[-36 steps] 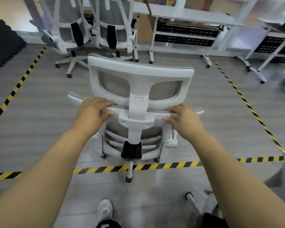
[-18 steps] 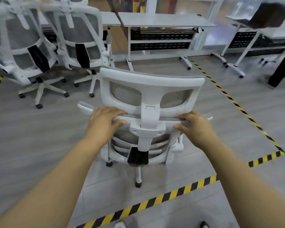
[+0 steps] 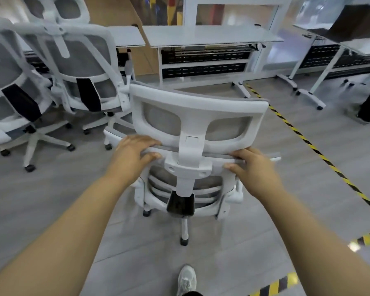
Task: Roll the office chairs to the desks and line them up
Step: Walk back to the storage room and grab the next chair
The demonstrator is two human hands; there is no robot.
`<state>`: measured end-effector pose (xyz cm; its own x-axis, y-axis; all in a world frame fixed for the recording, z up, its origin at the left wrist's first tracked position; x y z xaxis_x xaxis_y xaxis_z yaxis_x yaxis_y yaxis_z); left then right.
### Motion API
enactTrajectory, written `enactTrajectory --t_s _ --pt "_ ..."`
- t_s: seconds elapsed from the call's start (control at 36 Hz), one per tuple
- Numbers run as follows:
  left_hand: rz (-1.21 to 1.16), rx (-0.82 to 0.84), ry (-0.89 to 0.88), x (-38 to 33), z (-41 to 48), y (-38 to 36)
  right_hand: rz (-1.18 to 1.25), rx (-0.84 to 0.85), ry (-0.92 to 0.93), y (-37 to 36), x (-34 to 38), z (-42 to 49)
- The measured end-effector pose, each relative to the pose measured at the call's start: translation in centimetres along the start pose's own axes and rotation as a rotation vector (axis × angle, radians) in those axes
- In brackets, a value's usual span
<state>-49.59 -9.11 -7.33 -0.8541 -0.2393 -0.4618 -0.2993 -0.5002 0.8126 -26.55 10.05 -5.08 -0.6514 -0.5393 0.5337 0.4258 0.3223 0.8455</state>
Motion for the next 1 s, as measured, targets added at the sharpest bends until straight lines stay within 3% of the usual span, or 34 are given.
enactTrajectory --t_s 0.19,1.0 --pt "-0.048 0.004 0.038 3.4 10.3 -2.1 -0.049 0.023 -0.014 0.3 -0.5 11.3" --pt "-0.002 0.038 -0.095 20.2 51.2 -8.3 -0.068 -0.011 -0.168 -1.5 3.3 53.9"
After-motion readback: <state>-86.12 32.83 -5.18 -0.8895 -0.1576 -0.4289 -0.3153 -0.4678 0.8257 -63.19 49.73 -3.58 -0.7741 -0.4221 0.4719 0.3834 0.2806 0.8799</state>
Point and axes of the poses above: each hand's wrist, its own z-axis towards the middle knuckle, its own y-axis out of the back of the hand, x = y × z, the point moved 1 cm from there along z, towards the middle knuckle, and after that the axes turned 10 degrees about -y, right-handed, at the moved point
